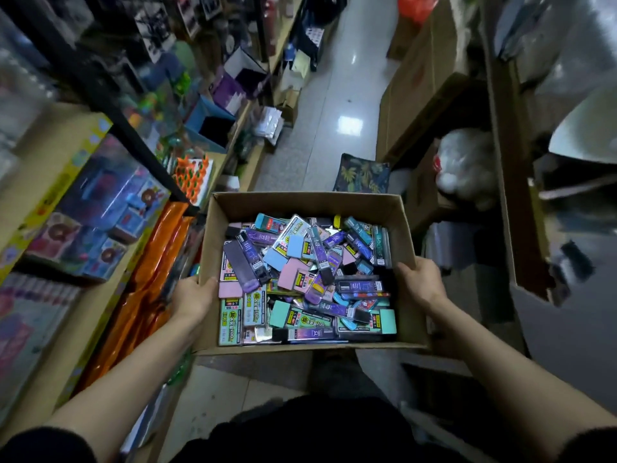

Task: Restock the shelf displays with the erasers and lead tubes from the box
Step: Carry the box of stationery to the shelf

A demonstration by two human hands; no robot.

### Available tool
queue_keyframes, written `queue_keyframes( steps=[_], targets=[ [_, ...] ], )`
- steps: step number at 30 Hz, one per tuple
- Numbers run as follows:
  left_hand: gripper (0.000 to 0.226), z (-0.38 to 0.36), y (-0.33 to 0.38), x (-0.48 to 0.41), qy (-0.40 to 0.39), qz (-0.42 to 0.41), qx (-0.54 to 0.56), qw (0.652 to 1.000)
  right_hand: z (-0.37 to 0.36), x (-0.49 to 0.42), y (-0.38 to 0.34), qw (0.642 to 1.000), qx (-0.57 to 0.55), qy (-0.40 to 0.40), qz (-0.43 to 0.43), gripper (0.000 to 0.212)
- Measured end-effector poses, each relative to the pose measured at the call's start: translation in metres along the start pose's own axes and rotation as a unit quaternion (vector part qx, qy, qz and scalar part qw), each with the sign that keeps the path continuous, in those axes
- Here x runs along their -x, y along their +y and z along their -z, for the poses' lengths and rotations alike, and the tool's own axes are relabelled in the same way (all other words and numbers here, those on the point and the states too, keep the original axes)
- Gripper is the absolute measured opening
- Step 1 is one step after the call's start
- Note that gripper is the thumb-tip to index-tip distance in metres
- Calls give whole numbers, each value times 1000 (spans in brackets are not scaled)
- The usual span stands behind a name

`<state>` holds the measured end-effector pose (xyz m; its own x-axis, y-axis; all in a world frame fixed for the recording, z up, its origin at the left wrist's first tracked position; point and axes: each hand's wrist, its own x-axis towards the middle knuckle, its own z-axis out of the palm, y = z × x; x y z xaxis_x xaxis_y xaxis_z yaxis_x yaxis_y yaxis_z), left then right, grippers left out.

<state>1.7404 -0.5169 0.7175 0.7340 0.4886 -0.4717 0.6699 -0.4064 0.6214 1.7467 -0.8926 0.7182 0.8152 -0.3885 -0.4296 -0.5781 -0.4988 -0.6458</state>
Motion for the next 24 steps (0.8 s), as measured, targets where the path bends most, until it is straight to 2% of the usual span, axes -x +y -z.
queue_keyframes(
  steps=[9, 24],
  targets=[
    [28, -43, 125, -114, 46, 50, 67, 995, 26, -190, -136, 997, 45, -38, 54, 19],
    [33, -60, 255, -311, 125, 157, 97, 975, -44, -449, -364, 969, 156, -125, 143, 21]
  ],
)
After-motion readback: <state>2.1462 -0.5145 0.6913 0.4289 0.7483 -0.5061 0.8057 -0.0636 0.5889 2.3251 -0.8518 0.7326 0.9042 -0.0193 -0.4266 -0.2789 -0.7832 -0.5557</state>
